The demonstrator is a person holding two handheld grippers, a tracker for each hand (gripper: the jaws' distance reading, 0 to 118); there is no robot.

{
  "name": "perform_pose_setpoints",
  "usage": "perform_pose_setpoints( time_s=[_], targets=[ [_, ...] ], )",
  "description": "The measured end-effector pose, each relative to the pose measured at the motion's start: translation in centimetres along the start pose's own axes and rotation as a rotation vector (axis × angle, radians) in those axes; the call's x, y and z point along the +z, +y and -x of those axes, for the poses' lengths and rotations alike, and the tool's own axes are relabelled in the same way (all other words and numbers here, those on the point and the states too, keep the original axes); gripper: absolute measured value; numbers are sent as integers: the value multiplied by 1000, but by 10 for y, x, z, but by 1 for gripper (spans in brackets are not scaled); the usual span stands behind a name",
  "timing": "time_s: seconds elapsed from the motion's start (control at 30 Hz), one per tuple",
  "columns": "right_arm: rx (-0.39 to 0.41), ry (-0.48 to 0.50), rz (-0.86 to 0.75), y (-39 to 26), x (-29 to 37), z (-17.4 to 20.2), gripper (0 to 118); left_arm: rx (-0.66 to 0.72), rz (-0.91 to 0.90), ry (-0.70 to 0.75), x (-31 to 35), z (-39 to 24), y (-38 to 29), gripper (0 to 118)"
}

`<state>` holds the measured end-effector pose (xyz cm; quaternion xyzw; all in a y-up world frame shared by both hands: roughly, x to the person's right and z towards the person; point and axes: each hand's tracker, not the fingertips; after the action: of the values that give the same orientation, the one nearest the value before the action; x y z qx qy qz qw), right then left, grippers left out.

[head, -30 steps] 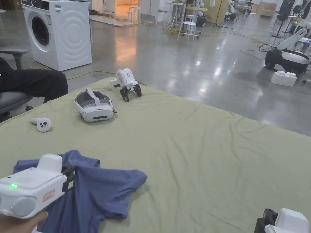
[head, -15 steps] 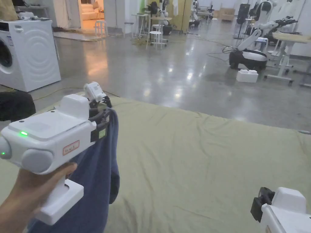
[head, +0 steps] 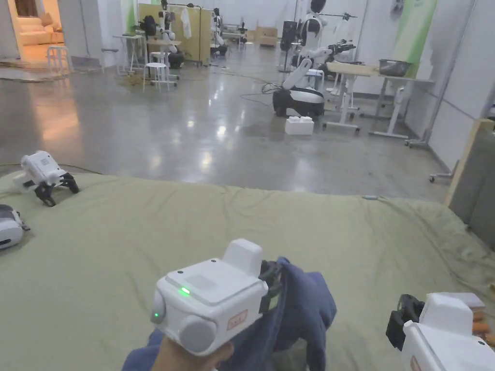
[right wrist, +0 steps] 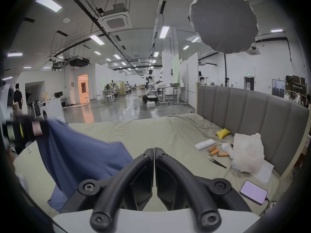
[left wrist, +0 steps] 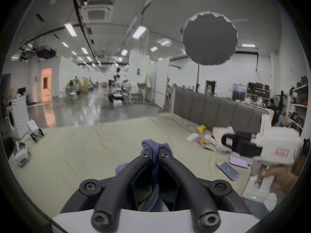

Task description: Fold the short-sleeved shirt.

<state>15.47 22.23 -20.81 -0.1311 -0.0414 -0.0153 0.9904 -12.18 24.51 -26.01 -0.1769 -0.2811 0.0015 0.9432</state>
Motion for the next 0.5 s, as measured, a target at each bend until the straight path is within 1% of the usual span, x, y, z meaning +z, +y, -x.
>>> perform_pose_setpoints(
  time_s=[0.17, 0.2, 0.23, 0.27, 0.3, 0.37, 0.4, 0.43, 0.5],
  targets=[
    [-5, -31, 33, -14, 5, -19, 1, 50, 150, -40, -35, -29, -69, 0],
    [-1, -31, 40, -17, 5, -21, 1, 64, 172, -49, -38, -32, -80, 3],
    [1, -30, 47, -19, 6, -21, 1, 76, 172, -54, -35, -36, -90, 8],
    [4, -26, 53, -22, 6, -20, 1, 87, 175, -47, -34, -36, -99, 20],
    [11, -20, 58, -23, 6, -17, 1, 98, 183, -45, -31, -35, -105, 33],
    [28, -5, 64, -26, 7, -11, 1, 117, 187, -22, -20, -30, -110, 67],
    [37, 7, 62, -27, 7, -7, 1, 121, 172, -9, -13, -24, -110, 72],
    [45, 15, 61, -28, 8, -3, 1, 125, 144, 13, -5, -18, -109, 72],
    [56, 37, 30, -25, 7, 5, 1, 108, 82, 103, 15, -7, -96, 72]
  ],
)
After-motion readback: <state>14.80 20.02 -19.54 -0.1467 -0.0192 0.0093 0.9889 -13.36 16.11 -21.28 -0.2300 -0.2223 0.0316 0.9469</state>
